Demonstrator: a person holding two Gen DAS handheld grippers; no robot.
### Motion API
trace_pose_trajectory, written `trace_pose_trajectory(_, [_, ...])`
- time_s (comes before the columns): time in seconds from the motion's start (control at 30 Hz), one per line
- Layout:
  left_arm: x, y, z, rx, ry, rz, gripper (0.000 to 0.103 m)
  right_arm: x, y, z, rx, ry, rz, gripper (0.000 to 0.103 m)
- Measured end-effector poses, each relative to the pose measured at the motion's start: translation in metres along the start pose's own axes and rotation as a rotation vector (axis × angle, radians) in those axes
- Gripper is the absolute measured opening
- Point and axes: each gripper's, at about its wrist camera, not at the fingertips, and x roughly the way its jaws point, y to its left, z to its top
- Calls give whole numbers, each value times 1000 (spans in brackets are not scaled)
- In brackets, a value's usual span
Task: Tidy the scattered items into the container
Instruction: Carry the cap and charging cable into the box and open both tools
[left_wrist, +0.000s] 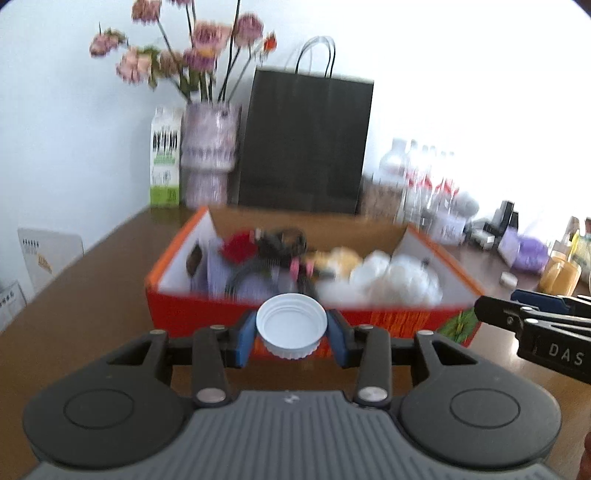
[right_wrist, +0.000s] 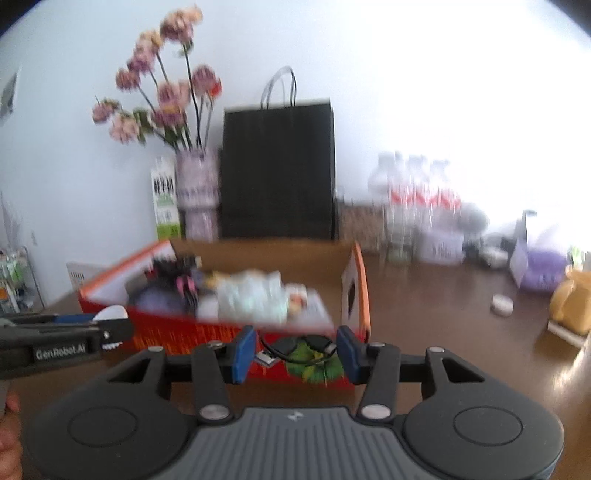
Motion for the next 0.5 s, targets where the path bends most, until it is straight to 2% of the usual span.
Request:
trace_pose_trajectory(0.23, [5, -11, 45, 1, -108, 16, 41, 21, 7, 37, 6, -79, 28, 44])
trace_pose_trajectory(0.37, [27, -14, 60, -27, -89, 33, 41, 42, 3, 47, 35, -53, 28, 43])
trace_pose_trajectory(0.5, [30, -7, 41, -25, -38, 24, 41, 35, -7, 24, 23, 14, 21, 43])
